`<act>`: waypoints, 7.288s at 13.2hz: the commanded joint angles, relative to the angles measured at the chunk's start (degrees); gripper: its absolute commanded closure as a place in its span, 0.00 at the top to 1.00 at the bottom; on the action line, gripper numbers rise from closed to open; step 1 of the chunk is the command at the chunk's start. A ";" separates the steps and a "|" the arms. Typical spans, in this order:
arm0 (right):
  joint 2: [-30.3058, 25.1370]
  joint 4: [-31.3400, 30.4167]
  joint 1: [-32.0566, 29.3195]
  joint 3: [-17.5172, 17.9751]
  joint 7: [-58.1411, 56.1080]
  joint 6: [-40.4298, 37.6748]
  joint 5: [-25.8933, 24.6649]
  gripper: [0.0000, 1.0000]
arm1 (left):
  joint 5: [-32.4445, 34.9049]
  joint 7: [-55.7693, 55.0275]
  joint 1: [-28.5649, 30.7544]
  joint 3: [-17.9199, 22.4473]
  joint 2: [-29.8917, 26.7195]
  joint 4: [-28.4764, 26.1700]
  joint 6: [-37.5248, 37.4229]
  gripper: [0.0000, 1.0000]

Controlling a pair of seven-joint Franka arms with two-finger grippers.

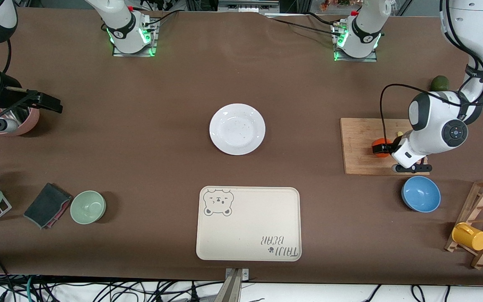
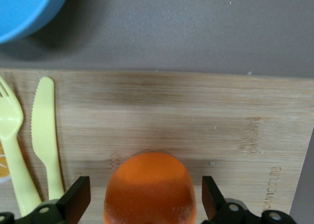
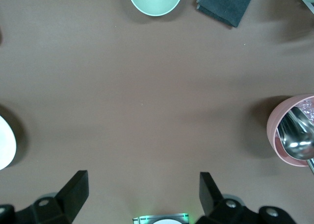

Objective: Place orange and plate with both arms
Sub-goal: 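Close the left gripper around the orange, then lift the orange with the left gripper and carry it over the plate, then lower the orange onto the white plate and open the left gripper, then withdraw the left gripper while the right gripper reaches the plate rim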

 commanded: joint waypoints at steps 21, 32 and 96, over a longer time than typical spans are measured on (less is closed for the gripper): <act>-0.46 -0.18 -0.49 0.53 -0.48 -0.41 0.10 1.00 | -12.77 -15.55 -28.13 -4.16 -8.68 4.38 -1.93 0.00; -0.46 -0.26 -0.49 0.53 -0.57 -0.41 0.10 1.00 | -14.97 -44.56 -55.05 -2.94 11.54 17.40 7.65 0.08; 22.21 -30.15 0.91 26.10 -16.64 56.19 35.43 1.00 | 0.24 -12.83 -4.96 6.30 -23.78 32.78 -48.50 1.00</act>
